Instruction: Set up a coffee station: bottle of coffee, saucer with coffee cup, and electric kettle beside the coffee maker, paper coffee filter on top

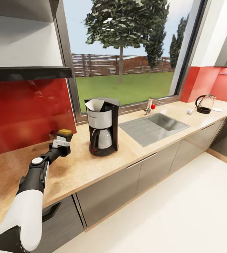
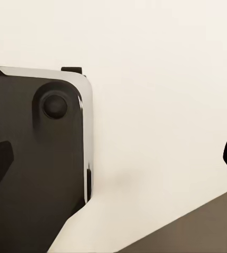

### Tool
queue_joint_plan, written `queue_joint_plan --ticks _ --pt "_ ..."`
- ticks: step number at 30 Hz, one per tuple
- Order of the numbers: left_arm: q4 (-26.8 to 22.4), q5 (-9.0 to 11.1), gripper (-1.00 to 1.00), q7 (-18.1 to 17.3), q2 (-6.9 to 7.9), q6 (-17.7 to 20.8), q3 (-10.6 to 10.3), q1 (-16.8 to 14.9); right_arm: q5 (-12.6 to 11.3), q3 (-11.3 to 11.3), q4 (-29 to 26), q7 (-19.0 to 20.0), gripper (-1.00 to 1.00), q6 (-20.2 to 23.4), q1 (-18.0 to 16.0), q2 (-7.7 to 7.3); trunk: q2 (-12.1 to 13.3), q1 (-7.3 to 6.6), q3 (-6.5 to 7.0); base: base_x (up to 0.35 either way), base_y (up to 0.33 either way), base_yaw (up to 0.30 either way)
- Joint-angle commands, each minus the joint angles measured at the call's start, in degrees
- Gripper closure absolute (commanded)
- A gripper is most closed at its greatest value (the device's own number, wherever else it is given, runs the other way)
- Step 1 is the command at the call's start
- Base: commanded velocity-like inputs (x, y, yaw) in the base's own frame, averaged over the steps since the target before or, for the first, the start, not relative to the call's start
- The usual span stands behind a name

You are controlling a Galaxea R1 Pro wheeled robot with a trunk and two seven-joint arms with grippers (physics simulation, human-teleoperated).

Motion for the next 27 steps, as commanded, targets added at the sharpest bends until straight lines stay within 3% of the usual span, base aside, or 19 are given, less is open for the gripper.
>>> queue_joint_plan --ticks 1,8,19,27 --pt "-0.06 -0.08 1.0 -0.56 -0.07 0.19 0.26 -0.08 0.0 -0.01 0.04 -0.02 -1.0 -0.2 -0.04 0.0 -0.11 0.06 -0.12 0.231 0.0 0.0" --pt "0.06 1.3 1.0 -0.52 -0.07 0.07 0.19 1.37 0.0 -0.01 0.04 -0.02 -1.0 -0.15 -0.04 0.0 -0.11 0.06 -0.12 0.177 0.0 0.0" --pt "0.06 1.88 1.0 -0.52 -0.2 0.07 0.19 2.29 0.0 0.05 0.04 0.0 -1.0 -0.15 -0.04 0.0 -0.11 0.06 -0.12 0.125 0.0 0.0" --pt "0.08 3.82 1.0 -0.52 -0.46 -0.13 0.26 3.56 0.0 0.01 0.04 -0.01 -1.0 -0.15 -0.04 0.0 -0.11 0.06 -0.12 0.139 0.0 0.0"
